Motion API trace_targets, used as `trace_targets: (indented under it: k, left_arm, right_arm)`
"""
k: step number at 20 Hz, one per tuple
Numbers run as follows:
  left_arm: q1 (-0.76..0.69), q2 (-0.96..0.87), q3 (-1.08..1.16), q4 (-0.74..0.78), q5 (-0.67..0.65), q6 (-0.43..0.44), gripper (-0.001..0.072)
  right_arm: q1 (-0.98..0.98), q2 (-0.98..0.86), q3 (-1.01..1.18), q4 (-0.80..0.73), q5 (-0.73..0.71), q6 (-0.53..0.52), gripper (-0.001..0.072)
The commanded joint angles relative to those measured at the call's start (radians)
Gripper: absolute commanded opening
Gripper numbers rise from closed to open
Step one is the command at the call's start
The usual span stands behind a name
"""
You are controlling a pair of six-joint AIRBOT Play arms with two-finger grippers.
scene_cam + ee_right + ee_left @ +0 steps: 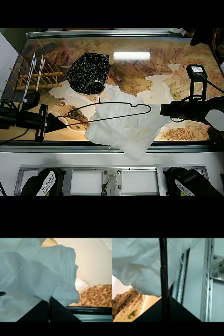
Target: Fold the clothes and pants, and hang the long-sleeved shirts on hangers.
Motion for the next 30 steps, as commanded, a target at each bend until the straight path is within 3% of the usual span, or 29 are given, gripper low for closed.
trace_targets:
  k: [1, 7, 11, 19, 30]
  left_arm:
    - [-0.006, 0.062, -0.102, -0.006, 0.056, 0.002, 0.0009]
    - [-0.008, 0.061, -0.116, -0.006, 0.098, 0.002, 0.0009]
    - [-0.083, 0.051, -0.115, -0.003, 0.099, 0.002, 0.0009]
    - [-0.209, -0.13, -0.115, -0.108, 0.244, 0.003, 0.0008]
    - [-0.268, -0.258, -0.115, -0.144, 0.265, 0.049, 0.0008]
  right_arm:
    - [0.0, -0.001, 0.0, 0.0, 0.0, 0.0, 0.0008]
    - [0.0, 0.0, 0.0, 0.0, 0.0, 0.0, 0.0008]
    - [0.0, 0.0, 0.0, 0.0, 0.0, 0.0, 0.0009]
    - [0.001, -0.001, 0.0, 0.0, 0.0, 0.0, 0.0009]
    - [0.0, 0.0, 0.002, 0.049, -0.014, -0.032, 0.0009]
